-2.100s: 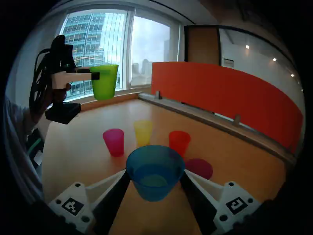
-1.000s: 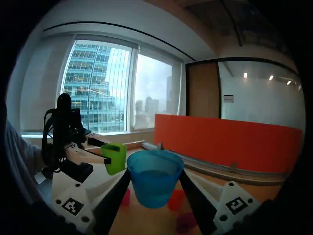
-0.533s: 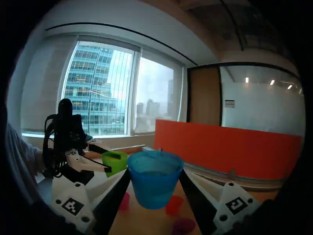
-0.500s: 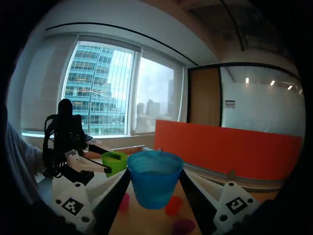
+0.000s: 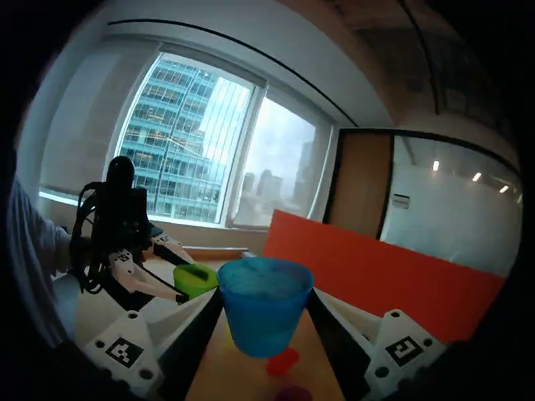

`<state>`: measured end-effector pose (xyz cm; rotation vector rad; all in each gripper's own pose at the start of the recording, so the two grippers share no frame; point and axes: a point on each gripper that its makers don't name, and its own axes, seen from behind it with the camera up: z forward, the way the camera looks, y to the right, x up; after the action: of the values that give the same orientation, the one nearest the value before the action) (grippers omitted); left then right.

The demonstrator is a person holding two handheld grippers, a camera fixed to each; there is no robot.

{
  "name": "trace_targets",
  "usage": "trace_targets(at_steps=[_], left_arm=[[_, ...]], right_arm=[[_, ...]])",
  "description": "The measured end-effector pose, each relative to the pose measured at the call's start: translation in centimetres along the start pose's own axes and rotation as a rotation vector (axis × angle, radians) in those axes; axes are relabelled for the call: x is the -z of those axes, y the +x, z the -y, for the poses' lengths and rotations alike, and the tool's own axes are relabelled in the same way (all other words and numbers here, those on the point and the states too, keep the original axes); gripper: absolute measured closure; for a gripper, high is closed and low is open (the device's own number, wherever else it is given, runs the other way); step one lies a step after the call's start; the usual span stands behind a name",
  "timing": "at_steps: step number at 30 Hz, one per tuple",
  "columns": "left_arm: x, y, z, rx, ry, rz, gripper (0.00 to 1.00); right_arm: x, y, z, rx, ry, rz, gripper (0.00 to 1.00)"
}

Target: Pour water

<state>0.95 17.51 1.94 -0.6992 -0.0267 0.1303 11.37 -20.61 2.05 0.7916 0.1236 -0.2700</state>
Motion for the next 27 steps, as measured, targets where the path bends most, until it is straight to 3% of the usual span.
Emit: trace_targets(at_steps=[17, 27], left_arm=[[-0.2, -0.3, -1.5, 0.000, -0.034, -0.010, 0.13], [-0.6, -0.6, -2.7, 0.000, -0.062, -0.013, 0.13]], right_arm=[[-0.9, 3.2, -0.4, 0.222, -0.005, -0.010, 0.10], [-1.9, 4.9, -0.8, 0.393, -0.020, -0.003, 0.11]])
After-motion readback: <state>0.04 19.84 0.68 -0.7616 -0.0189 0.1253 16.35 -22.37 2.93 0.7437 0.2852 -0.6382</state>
